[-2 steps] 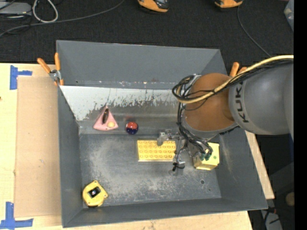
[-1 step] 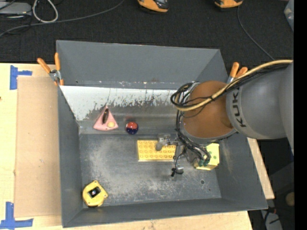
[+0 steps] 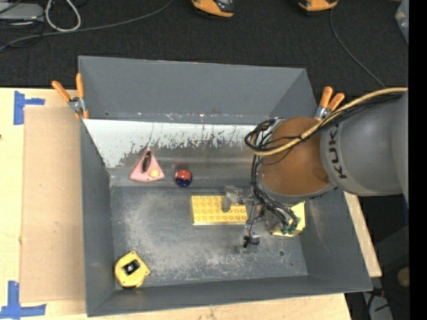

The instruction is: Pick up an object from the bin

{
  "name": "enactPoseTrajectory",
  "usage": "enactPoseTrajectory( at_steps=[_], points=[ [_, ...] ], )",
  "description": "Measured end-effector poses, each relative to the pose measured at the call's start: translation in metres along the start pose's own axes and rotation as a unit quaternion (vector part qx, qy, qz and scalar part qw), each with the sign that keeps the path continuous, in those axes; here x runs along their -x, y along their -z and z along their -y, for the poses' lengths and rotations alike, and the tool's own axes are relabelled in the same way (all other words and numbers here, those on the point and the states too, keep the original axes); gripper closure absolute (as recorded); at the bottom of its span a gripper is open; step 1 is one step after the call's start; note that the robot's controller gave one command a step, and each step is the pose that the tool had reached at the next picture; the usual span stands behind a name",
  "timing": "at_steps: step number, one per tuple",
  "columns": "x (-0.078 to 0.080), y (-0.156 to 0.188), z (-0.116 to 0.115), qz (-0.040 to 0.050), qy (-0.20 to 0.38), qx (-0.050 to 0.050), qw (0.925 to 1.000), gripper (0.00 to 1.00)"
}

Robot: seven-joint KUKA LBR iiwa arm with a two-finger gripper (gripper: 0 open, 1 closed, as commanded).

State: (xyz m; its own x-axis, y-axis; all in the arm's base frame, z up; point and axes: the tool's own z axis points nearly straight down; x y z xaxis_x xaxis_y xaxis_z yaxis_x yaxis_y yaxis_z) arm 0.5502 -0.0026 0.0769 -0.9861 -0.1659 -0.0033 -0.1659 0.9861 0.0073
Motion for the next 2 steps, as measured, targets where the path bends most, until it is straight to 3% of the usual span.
enactPoseTrajectory(
  at_steps=[1, 2],
  points=[
    [0.046, -0.005, -0.032, 0.0002, 0.01, -0.001, 0.9999, 0.0],
    [0.027, -0.005, -0.065, 0.0025, -0.043, -0.001, 0.9991, 1.0]
  ],
)
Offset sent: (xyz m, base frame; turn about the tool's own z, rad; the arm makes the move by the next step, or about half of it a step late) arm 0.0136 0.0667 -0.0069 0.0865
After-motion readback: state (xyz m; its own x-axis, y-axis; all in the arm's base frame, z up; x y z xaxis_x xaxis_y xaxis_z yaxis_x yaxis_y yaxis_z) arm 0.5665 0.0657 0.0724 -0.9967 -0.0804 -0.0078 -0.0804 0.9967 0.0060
